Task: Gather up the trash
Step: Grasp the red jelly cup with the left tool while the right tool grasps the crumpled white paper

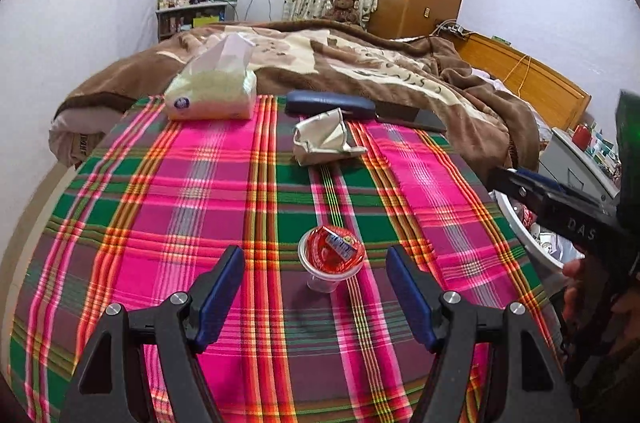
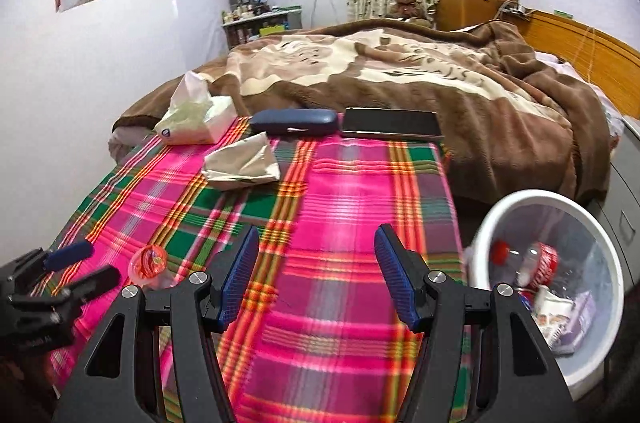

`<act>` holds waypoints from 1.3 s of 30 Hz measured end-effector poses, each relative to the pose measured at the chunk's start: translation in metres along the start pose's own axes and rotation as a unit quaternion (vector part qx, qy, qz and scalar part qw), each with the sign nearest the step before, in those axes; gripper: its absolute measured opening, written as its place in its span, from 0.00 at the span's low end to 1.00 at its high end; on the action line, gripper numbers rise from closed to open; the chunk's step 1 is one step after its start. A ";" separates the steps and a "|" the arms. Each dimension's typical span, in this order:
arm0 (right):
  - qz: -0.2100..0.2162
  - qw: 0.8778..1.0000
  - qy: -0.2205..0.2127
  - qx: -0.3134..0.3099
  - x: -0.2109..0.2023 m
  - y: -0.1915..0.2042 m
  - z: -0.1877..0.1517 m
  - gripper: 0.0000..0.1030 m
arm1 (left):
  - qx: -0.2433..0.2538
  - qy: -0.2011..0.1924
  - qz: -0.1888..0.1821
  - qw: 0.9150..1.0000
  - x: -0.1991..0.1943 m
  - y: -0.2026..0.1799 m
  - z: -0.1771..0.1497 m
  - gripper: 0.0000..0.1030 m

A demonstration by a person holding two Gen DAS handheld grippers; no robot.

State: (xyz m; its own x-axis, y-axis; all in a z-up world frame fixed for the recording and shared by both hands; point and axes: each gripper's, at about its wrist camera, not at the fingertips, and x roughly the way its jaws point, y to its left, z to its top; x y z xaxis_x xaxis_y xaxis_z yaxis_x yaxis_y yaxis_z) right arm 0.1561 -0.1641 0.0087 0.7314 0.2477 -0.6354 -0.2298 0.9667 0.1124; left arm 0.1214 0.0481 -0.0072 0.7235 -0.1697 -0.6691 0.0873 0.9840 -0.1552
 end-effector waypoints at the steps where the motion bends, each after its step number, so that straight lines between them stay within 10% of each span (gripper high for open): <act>1: 0.003 1.000 0.002 -0.002 0.004 0.003 0.003 0.60 | 0.000 0.003 -0.004 1.000 0.003 0.000 0.000 0.70; 18: 0.020 0.999 0.037 0.020 0.057 0.009 0.024 0.60 | 0.023 0.049 -0.027 0.998 0.060 -0.003 0.003 0.70; 27: 0.028 0.997 0.062 0.021 0.084 0.020 0.028 0.60 | 0.003 0.052 -0.021 0.998 0.060 0.016 0.006 0.42; 39: 0.056 0.993 0.093 0.040 0.105 0.035 0.032 0.60 | -0.019 0.035 0.013 0.999 0.052 0.056 0.017 0.42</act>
State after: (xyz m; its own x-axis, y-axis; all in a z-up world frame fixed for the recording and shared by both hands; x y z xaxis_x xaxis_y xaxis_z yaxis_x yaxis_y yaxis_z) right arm 0.2452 -0.1026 -0.0296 0.5714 0.3459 -0.7442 -0.2460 0.9373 0.2467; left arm 0.1753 0.0948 -0.0387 0.6748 -0.1479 -0.7231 0.0407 0.9857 -0.1636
